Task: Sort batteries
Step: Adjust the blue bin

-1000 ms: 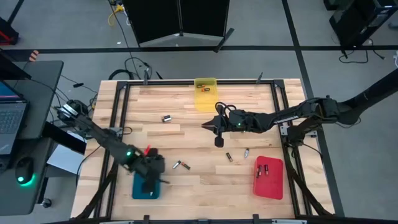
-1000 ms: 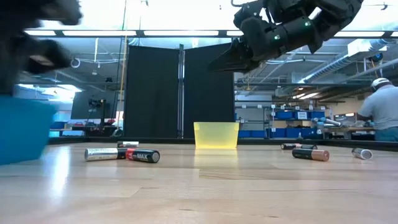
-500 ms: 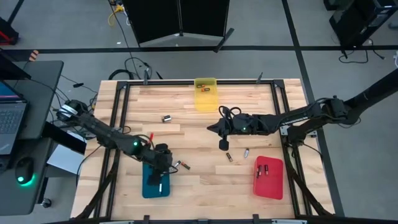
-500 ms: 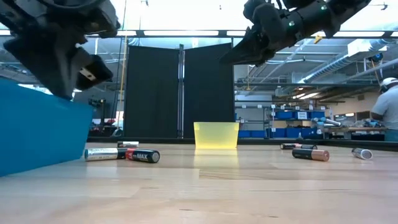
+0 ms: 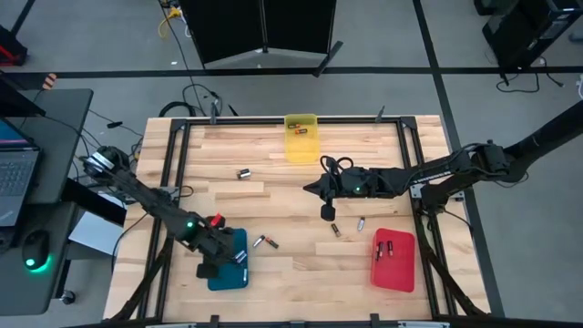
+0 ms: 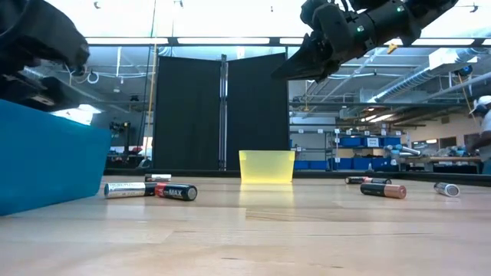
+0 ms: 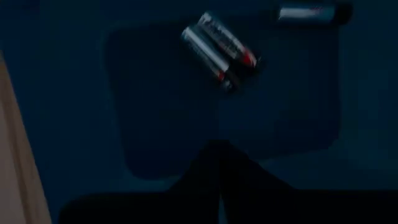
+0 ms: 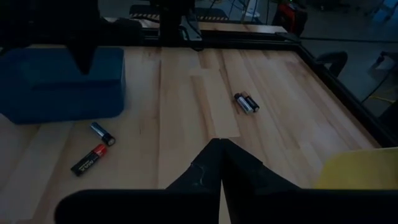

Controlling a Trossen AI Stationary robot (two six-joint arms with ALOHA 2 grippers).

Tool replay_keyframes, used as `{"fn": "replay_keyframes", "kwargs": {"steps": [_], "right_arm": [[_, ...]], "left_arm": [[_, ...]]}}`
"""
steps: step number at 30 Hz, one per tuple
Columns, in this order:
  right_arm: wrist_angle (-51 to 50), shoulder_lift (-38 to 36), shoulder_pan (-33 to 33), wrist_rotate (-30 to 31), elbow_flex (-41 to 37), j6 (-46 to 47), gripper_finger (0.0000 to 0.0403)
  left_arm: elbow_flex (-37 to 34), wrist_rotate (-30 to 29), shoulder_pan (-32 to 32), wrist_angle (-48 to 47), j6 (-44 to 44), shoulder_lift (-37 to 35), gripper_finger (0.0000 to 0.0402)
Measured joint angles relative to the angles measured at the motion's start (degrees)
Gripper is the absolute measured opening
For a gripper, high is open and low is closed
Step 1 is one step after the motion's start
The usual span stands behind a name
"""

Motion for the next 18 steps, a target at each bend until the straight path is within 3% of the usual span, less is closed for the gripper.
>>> {"fn": "replay_keyframes", "kwargs": {"steps": [18], "right_arm": [[-0.1,0.0,0.0,0.0,0.0,-0.5,0.0018]], "left_arm": [[0.2,-2.9,-5.1,-14.8,-12.8,-8.9,0.0003]]}}
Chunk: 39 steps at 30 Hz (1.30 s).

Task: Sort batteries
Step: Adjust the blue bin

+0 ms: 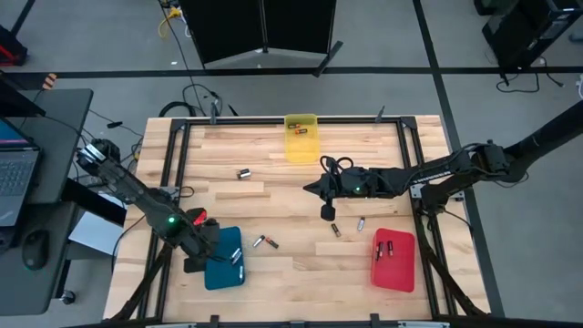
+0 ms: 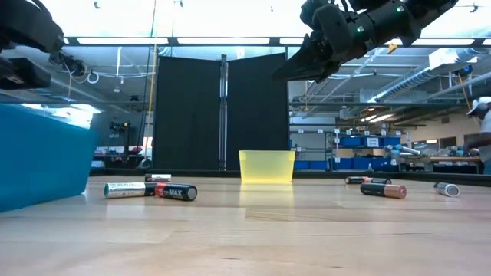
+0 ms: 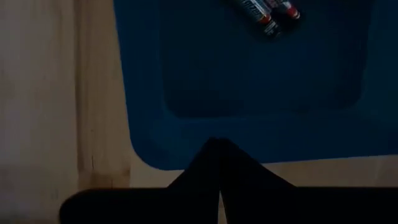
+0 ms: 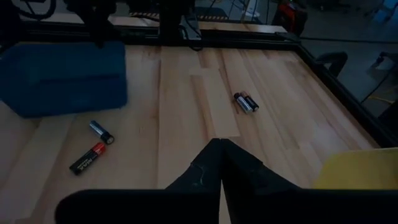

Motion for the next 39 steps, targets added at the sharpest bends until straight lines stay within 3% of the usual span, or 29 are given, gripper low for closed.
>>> {"fn": "replay_keyframes", "kwargs": {"steps": [6,12,19,27,39], "right_arm": [[0.1,0.0,0.0,0.0,0.0,-0.5,0.0020],[0.1,0.0,0.0,0.0,0.0,-0.6,0.0021],[-0.4,0.0,0.0,0.0,0.0,-0.6,0.0018],[-0.7,0.0,-0.1,0.0,0.0,-0.6,0.0020],[-3.0,0.0,-0.1,0.0,0.0,0.3,0.0025]], "left_arm": [[2.3,-3.3,-0.1,1.3,1.8,0.0,0.0003],[3.7,-4.9,0.6,11.6,5.1,0.4,0.0003],[3.7,0.4,0.6,15.4,5.1,5.5,0.0003],[3.7,9.3,0.5,13.1,6.4,11.5,0.0003],[4.5,10.9,-2.1,0.4,3.5,11.4,0.0003]]}}
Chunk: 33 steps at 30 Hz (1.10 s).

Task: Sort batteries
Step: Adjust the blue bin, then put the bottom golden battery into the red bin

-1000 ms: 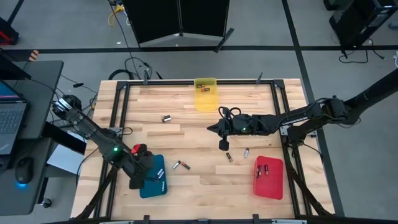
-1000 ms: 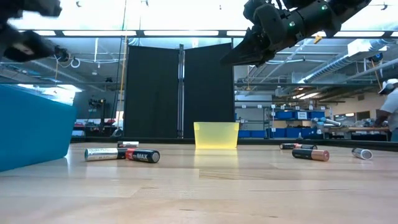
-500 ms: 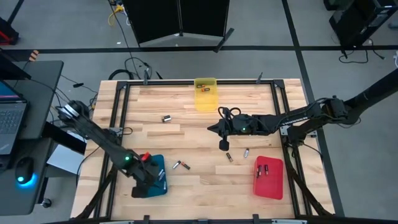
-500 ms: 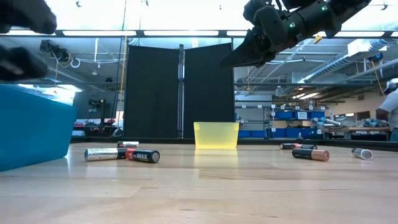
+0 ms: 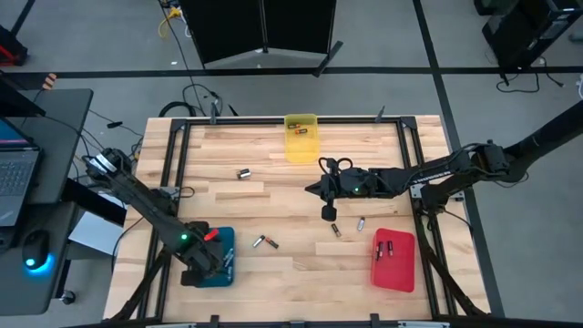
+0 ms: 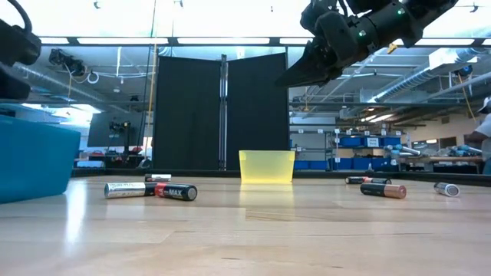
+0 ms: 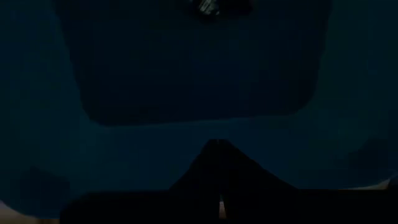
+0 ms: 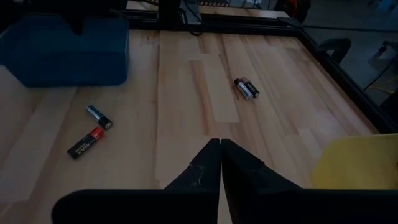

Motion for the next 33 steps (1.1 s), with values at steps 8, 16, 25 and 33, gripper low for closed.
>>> {"fn": "replay_keyframes", "kwargs": {"steps": [8,16,25,33], "right_arm": [[0.0,0.0,0.0,0.0,0.0,0.0,0.0022],[-8.7,-0.8,0.0,2.4,2.7,6.0,0.0038],[-24.2,-0.8,3.2,4.7,5.4,26.6,0.0039],[-32.7,-0.8,8.3,4.9,5.4,39.7,0.0039]], "left_arm": [[0.1,-2.5,-0.6,-1.7,-3.0,-3.5,0.0003],[1.1,-15.5,1.3,7.0,-0.8,-10.8,0.0002],[-6.6,-18.5,9.9,42.4,23.4,-11.8,0.0001],[-18.3,-13.1,17.6,72.2,34.5,-11.8,0.0001]]}}
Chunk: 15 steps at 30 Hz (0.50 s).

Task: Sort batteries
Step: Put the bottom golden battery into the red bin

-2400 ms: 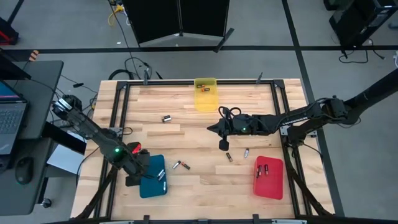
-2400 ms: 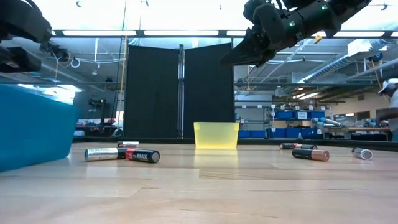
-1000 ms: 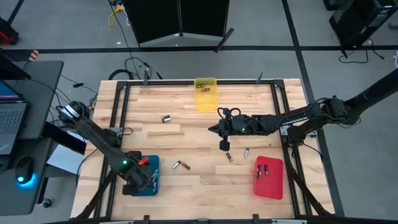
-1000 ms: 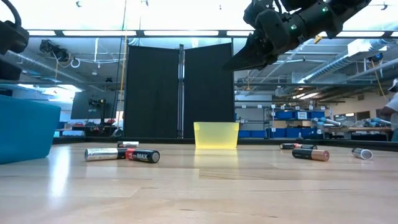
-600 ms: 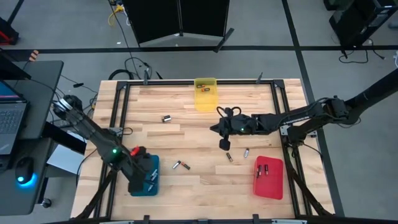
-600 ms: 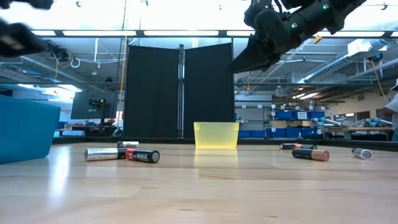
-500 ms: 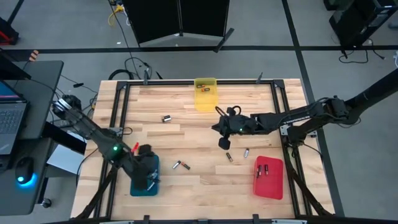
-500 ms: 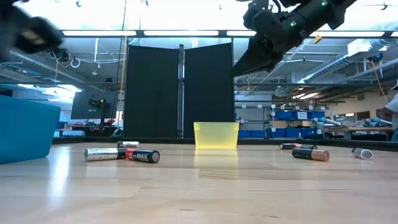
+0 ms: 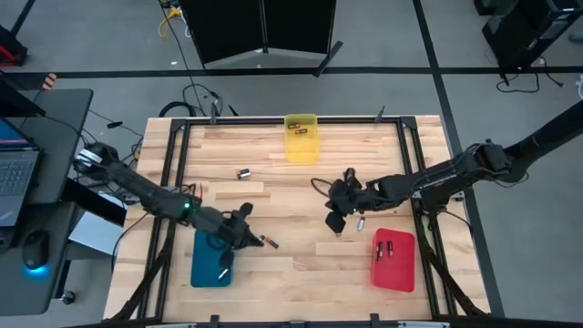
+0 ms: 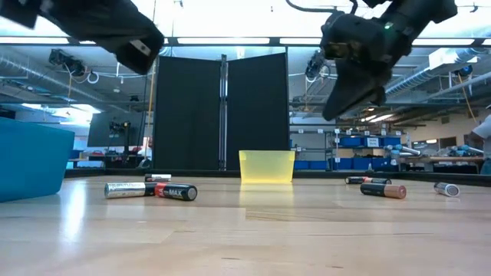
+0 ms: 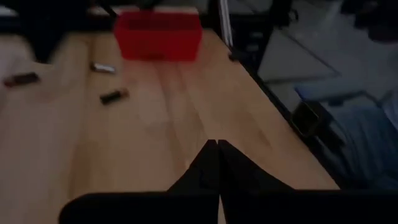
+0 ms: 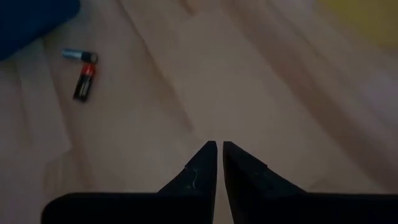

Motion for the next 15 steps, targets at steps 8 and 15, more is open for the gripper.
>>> {"fn": "replay_keyframes", "kwargs": {"steps": [8,15], "right_arm": [[-2.3,0.4,5.6,2.6,0.0,10.5,0.0039],[-2.3,4.9,7.8,1.4,0.1,17.6,0.0040]], "left_arm": [[-6.4,-1.9,5.6,12.4,1.4,0.0,0.0003],[-6.4,-6.5,7.5,13.4,3.1,0.0,0.0005]]}}
